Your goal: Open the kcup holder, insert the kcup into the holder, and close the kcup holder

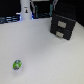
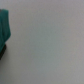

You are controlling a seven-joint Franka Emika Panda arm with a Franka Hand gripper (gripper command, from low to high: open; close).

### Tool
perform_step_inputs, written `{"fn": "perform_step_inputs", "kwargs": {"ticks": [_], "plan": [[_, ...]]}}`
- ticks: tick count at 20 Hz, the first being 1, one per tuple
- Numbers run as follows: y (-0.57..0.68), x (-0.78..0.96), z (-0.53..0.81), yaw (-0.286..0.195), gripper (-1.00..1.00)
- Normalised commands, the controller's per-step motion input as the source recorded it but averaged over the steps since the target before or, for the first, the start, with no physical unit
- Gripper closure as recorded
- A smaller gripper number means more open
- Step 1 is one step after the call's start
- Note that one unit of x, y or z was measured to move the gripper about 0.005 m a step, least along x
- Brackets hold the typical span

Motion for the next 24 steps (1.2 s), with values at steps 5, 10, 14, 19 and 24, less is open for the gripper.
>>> {"fn": "perform_step_inputs", "kwargs": {"ticks": [5, 10, 14, 19, 24], "plan": [[0.49, -0.25, 0.08, -0.155, -1.0], [0.54, -0.3, 0.0, -0.219, -1.0], [0.54, -0.3, -0.03, -0.218, -1.0], [0.54, -0.34, -0.11, -0.201, -1.0], [0.61, -0.35, -0.11, -0.176, -1.0]]}}
